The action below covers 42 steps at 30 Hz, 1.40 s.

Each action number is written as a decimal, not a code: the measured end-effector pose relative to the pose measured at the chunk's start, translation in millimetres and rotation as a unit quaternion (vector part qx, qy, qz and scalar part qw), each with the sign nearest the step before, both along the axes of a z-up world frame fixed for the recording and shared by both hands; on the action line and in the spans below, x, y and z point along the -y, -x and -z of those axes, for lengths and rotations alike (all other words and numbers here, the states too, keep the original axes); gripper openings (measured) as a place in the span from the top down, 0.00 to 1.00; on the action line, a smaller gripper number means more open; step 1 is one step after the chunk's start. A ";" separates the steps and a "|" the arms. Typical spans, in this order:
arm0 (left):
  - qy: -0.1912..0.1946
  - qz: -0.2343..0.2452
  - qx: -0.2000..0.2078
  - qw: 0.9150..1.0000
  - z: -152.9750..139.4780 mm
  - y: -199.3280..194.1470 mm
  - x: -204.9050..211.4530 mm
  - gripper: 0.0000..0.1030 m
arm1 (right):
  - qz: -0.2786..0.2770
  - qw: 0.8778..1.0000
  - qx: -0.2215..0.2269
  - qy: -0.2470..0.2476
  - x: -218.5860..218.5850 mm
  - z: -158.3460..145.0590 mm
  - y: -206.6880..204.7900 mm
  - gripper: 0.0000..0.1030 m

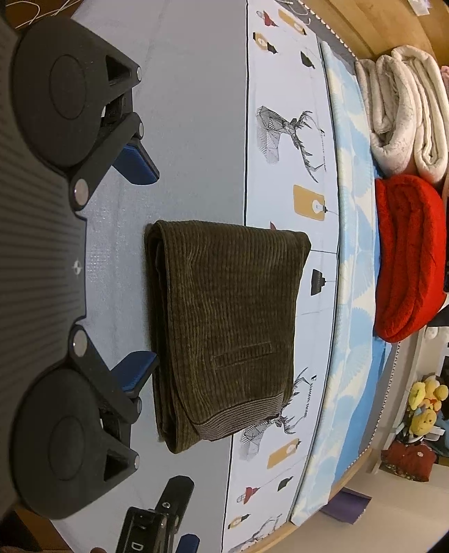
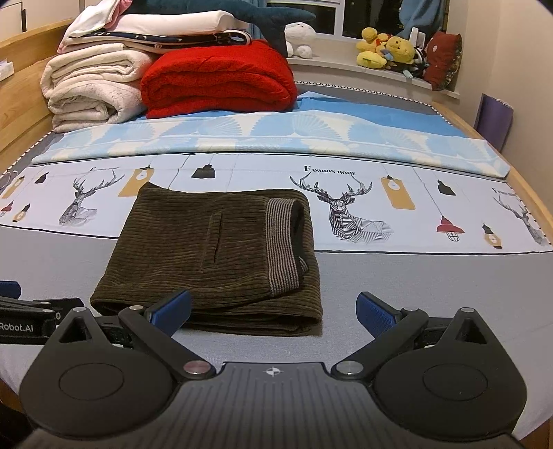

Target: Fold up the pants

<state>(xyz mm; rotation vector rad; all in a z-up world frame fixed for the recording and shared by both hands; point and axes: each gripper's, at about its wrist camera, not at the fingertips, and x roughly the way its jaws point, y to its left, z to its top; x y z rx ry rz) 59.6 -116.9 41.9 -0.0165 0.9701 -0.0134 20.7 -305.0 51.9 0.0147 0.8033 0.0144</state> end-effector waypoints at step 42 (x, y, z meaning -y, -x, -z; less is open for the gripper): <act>-0.005 0.003 0.003 1.000 3.1 0.0 0.9 0.01 | -0.009 1.000 -0.007 -0.001 -3.6 2.3 -1.1 0.02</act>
